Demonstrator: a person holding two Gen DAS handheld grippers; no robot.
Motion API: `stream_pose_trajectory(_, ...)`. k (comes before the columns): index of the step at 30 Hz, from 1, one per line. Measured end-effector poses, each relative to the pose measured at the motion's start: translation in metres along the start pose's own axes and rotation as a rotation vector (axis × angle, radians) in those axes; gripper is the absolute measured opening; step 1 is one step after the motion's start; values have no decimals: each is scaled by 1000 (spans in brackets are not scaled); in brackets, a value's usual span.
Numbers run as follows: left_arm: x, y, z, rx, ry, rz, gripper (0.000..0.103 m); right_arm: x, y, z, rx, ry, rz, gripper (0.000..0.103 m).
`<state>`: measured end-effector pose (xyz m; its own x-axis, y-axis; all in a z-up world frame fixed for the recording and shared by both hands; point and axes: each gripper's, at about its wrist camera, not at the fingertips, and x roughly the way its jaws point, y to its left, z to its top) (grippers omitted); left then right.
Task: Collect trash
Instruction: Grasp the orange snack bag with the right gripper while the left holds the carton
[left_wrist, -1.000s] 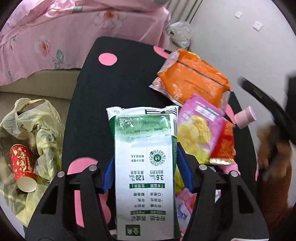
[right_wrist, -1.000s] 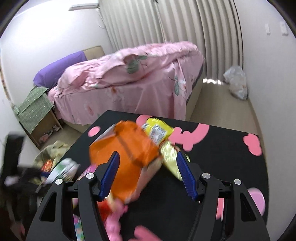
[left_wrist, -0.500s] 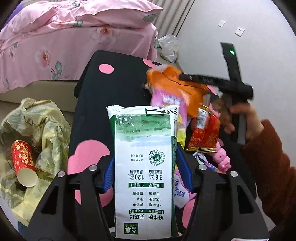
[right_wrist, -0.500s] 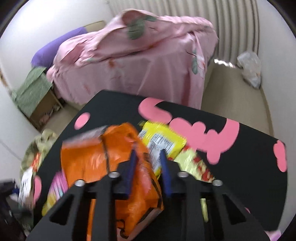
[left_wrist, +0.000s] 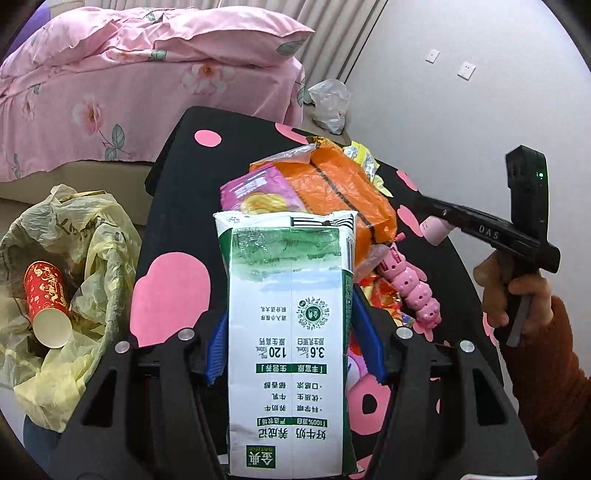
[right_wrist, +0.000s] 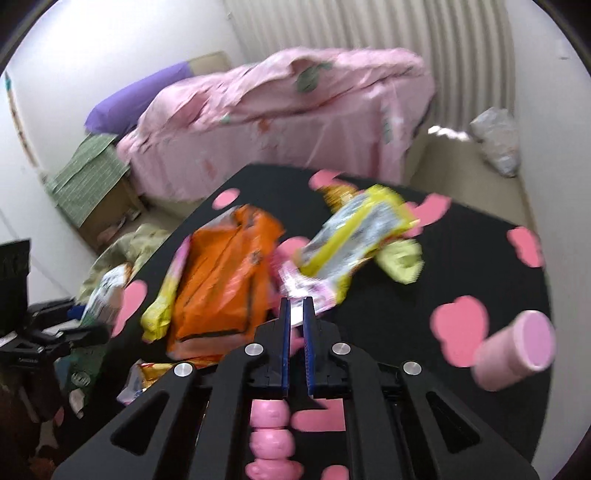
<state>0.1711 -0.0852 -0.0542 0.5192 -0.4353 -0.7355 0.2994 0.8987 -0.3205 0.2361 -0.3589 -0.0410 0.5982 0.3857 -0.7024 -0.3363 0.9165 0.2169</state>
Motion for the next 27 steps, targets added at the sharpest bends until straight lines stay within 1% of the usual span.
stream_pose_trajectory(1,-2,-1,-1,0,-7,2,55,-4,-4,0,20,-27,-22,8)
stream_pose_trajectory(2,-4,-2,-1,1,-13,6,55,-5,-6,0,38,-35,-18,12)
stream_pose_trajectory(3,-4,-2,-1,1,-18,11,55,-4,-9,0,57,-35,3,18)
stream_pose_trajectory(4,-7,-2,-2,1,-26,22,55,-4,-8,0,67,-34,30,38)
stream_pose_trajectory(5,-10,-2,-2,-1,-33,32,55,-3,-4,0,65,-39,63,46)
stream_pose_trajectory(7,-15,-1,-3,-5,-47,45,55,1,7,2,43,-45,93,46)
stream_pose_trajectory(11,-28,3,-3,-16,-91,61,55,19,35,13,-24,-33,124,46)
stream_pose_trajectory(13,-34,6,-3,-19,-116,59,55,35,42,19,-36,2,138,46)
stream_pose_trajectory(15,-38,8,-3,-20,-130,59,55,53,46,21,-43,44,120,46)
stream_pose_trajectory(17,-41,12,-3,-25,-133,61,55,72,49,20,-73,86,47,46)
stream_pose_trajectory(18,-41,13,-4,-28,-133,61,55,78,49,20,-81,107,37,46)
stream_pose_trajectory(19,-42,16,-4,-34,-132,59,55,82,48,18,-78,127,42,46)
stream_pose_trajectory(20,-42,18,-4,-38,-131,56,55,85,45,16,-51,154,68,46)
stream_pose_trajectory(21,-42,21,-5,-43,-131,51,55,85,42,13,-24,167,94,42)
stream_pose_trajectory(22,-42,22,-6,-47,-132,47,55,80,41,10,-13,159,111,27)
stream_pose_trajectory(23,-42,23,-7,-50,-133,44,55,72,41,7,-17,143,104,22)
stream_pose_trajectory(25,-43,24,-8,-58,-138,30,55,55,42,4,-24,108,84,17)
stream_pose_trajectory(27,-45,22,-10,-60,-147,20,55,30,44,2,-34,53,70,13)
